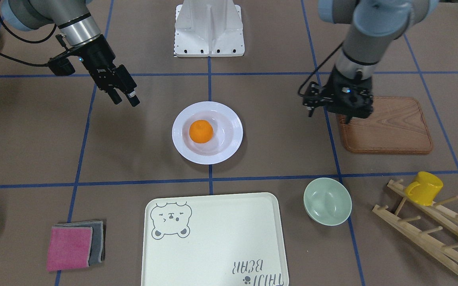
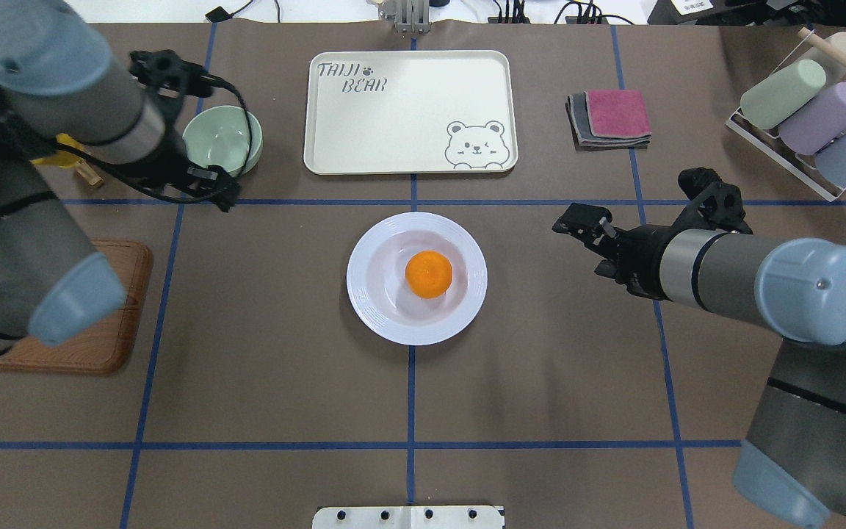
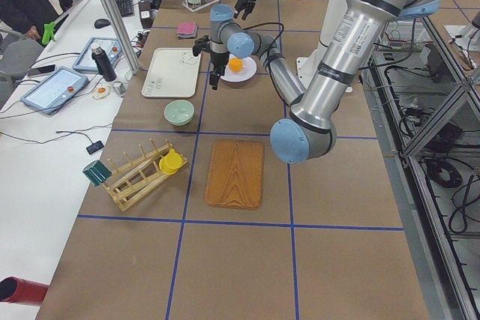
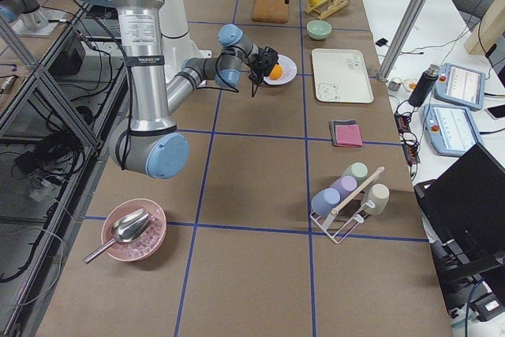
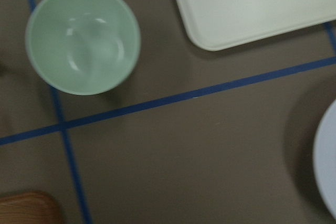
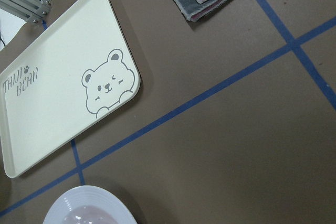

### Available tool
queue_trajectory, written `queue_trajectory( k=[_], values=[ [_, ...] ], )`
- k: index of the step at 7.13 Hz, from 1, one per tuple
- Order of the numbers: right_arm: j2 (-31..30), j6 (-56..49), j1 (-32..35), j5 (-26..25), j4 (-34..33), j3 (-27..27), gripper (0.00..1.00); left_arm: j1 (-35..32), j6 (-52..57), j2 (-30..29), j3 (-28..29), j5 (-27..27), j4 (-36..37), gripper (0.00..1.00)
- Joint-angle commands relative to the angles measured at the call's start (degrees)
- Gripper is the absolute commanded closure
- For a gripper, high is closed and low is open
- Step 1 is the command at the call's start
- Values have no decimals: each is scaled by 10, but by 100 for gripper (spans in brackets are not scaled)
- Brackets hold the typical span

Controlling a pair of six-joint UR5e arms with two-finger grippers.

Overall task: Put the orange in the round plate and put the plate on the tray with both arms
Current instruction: 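Release the orange and withdraw the left gripper while the right gripper nears the plate, then grip the rim of the white plate nearest the robot with the right gripper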

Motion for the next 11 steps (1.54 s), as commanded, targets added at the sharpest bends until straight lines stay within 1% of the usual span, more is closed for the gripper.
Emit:
queue_trajectory(
  k=[1,2,3,4,5,6,7,8,9,10,11],
  values=[
    [9,86,-92,-143,58,-9,1,-167,238,117,0,-49,3,1],
    [7,120,-107,-170,95,-37,2,-232,315,148,46,-78,3,1],
    [1,121,-116,-185,148,-61,1,-306,440,161,115,-83,-9,1],
    [5,122,-124,-198,168,-85,1,-351,459,161,154,-108,-9,1],
    [12,128,-137,-199,171,-104,2,-366,463,168,155,-113,-7,1],
    [14,171,-142,-198,172,-122,5,-369,463,184,153,-114,-9,1],
    [38,175,-149,-200,169,-145,7,-369,463,188,153,-115,-9,1],
    [72,180,-151,-209,168,-196,9,-369,463,190,153,-115,-9,1],
    [99,181,-151,-210,167,-222,12,-369,463,192,154,-115,-9,1],
    [101,183,-151,-210,156,-225,16,-369,463,197,152,-117,-9,1],
    [116,184,-152,-210,134,-225,17,-369,464,200,152,-131,-10,1]
  ],
)
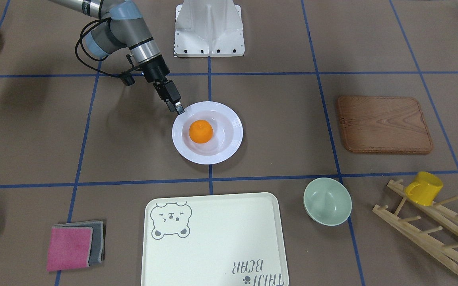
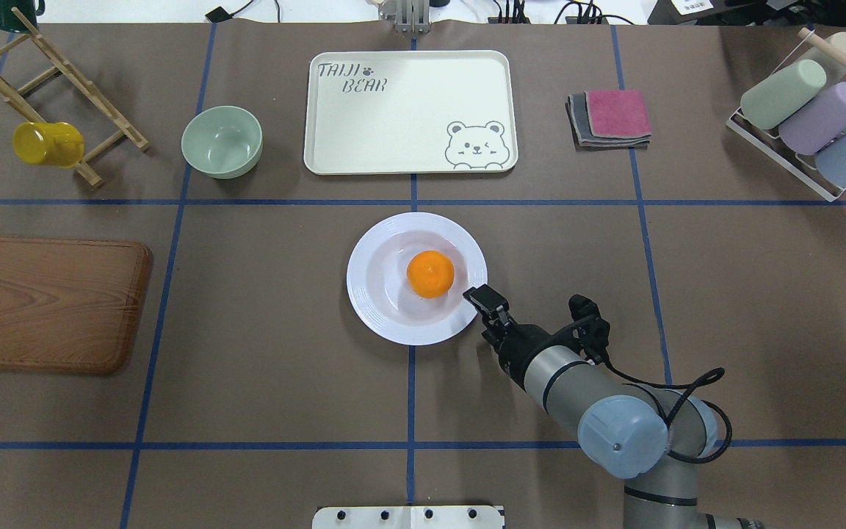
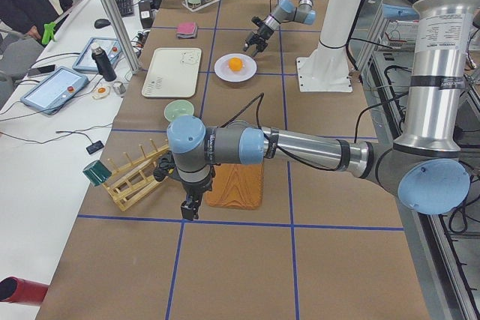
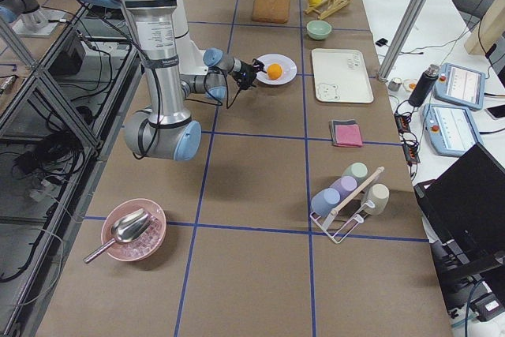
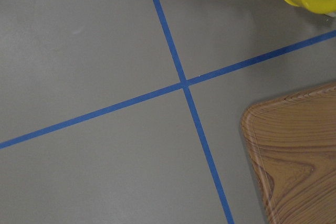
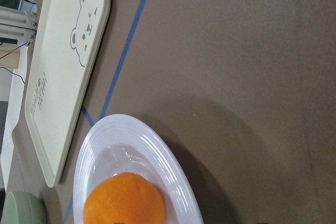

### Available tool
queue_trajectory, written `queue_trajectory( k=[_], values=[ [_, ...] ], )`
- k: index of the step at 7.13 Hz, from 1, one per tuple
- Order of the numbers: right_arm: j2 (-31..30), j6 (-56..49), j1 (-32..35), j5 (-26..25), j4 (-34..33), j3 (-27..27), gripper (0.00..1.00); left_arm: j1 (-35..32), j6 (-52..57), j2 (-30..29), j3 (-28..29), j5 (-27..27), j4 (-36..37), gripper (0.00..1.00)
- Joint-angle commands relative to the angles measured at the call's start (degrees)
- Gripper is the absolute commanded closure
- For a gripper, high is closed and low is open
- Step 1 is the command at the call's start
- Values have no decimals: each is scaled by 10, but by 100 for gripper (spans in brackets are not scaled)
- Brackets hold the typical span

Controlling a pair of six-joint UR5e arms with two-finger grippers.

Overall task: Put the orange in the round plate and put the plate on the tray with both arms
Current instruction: 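Grip the rim of the white plate nearest the robot with the right gripper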

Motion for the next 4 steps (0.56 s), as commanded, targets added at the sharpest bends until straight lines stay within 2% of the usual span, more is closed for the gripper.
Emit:
queue_trajectory(
  k=[1,2,4],
  values=[
    [27,18,-1,-1,-30,-8,31,0,1,8,-1,-14,-3,1],
    [34,39,-3,-3,-36,-13,45,0,1,9,-1,-15,-4,1],
    [55,39,-1,-3,-45,-33,46,0,1,9,-1,-14,-4,1]
  ],
)
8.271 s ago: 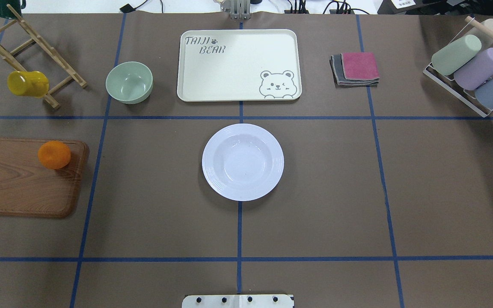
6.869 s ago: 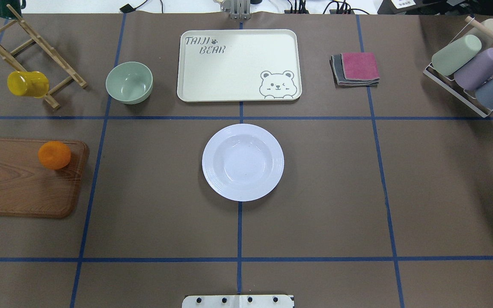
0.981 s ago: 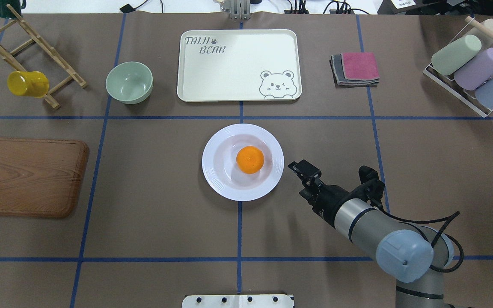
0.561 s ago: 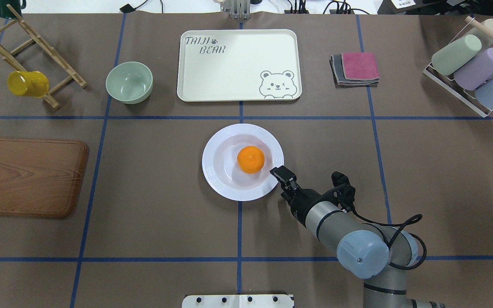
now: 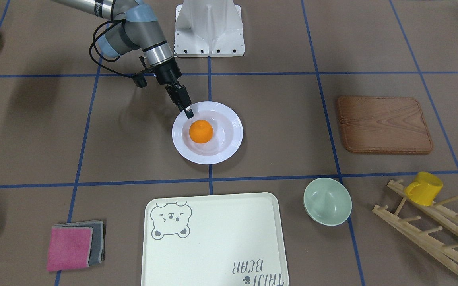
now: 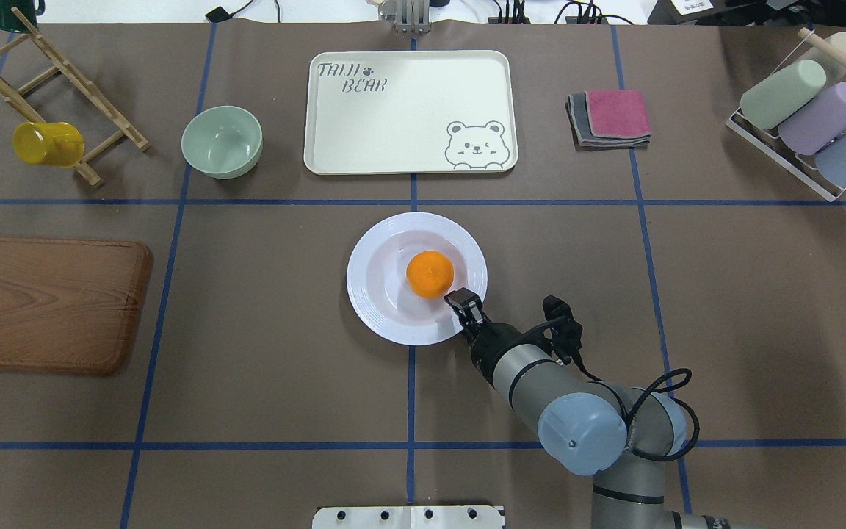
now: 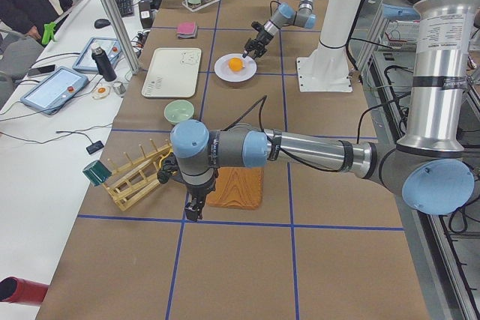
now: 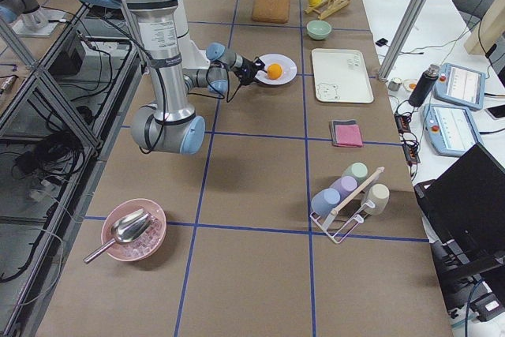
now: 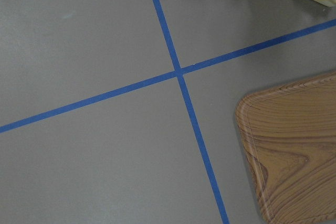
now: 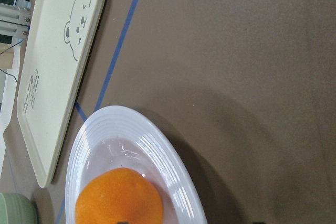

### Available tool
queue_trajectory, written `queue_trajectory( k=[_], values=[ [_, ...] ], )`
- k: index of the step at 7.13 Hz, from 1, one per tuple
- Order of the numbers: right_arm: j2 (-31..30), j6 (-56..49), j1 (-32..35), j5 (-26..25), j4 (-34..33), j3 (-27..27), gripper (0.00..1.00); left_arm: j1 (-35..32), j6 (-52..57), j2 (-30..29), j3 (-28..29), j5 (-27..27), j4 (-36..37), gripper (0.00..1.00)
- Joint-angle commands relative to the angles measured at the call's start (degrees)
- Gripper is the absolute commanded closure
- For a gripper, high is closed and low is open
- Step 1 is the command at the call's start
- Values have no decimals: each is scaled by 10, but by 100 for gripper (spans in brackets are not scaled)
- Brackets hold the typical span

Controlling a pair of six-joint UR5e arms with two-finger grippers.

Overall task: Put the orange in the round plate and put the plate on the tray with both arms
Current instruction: 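Grip the rim of the white plate nearest the robot with the right gripper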

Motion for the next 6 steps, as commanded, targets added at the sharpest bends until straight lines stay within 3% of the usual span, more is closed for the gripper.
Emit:
queue_trajectory(
  k=[1,2,6],
  values=[
    [16,5,5,-1,-3,-10,88,0,0,0,0,-1,0,1],
    [15,4,12,0,-3,-11,100,0,-1,0,-1,-1,0,1],
    [19,5,53,-26,6,33,100,0,-6,0,-2,-1,1,1]
  ],
)
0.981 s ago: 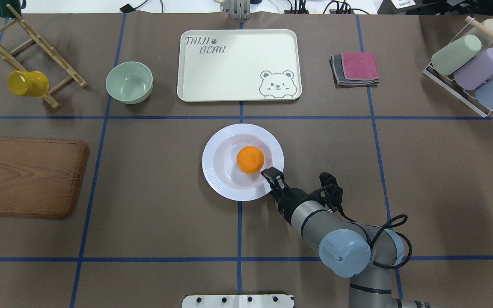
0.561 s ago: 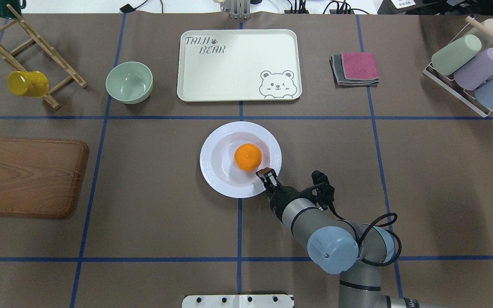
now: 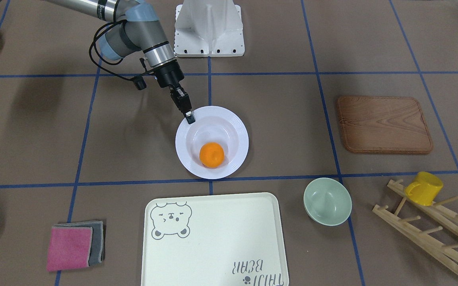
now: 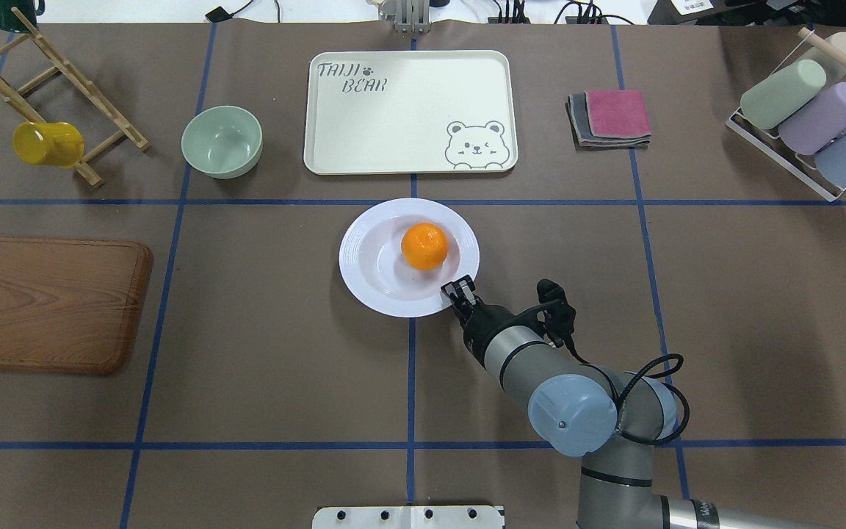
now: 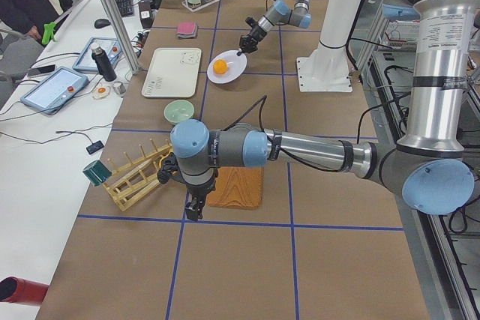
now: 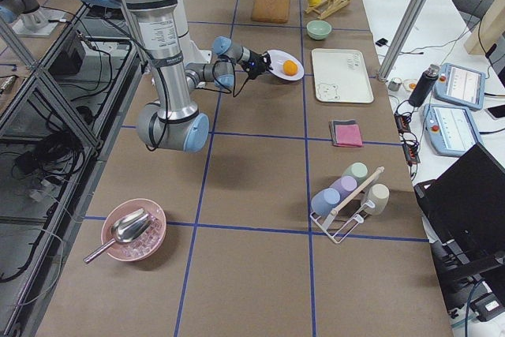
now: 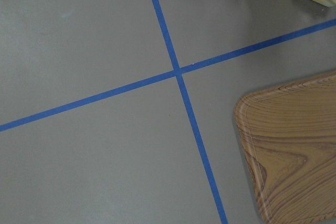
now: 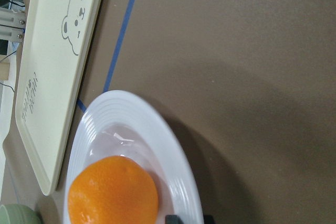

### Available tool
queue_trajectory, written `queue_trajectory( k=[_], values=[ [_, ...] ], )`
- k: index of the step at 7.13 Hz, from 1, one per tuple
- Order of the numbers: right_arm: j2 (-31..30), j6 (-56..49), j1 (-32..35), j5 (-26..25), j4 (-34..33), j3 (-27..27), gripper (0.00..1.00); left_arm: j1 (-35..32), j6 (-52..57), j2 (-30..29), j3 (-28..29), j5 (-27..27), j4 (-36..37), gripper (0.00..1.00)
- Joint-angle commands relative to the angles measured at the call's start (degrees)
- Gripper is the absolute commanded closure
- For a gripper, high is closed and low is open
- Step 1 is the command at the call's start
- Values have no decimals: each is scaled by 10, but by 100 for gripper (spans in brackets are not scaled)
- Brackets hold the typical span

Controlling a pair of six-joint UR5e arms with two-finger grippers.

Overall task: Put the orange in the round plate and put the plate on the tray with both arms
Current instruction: 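Grip the rim of the white plate nearest the robot with the right gripper, then slide the plate with the right gripper onto the cream bear tray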

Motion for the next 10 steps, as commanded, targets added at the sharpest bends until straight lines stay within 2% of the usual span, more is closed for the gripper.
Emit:
queue_trajectory(
  k=[1,2,3,5,6,7,8,9,10],
  values=[
    [1,-1,26,-26,23,13,100,0,-1,0,-1,0,0,1],
    [14,-1,40,-54,30,3,100,0,-1,0,-1,0,0,1],
    [54,19,67,-58,29,-41,100,0,-1,-1,-2,0,0,1],
    [174,72,109,-66,26,-213,100,1,-1,-1,-2,0,0,1],
    [188,121,121,-85,3,-243,100,1,-1,-1,-2,0,0,1],
    [248,156,135,-102,-55,-319,100,0,-1,-1,-6,0,-1,1],
    [282,164,136,-116,-71,-391,97,0,-1,-1,-7,0,0,1],
    [286,157,134,-117,-76,-396,15,0,-1,-1,-8,0,-1,1],
    [281,133,134,-112,-76,-380,0,0,0,-1,-8,0,-1,1]
  ],
)
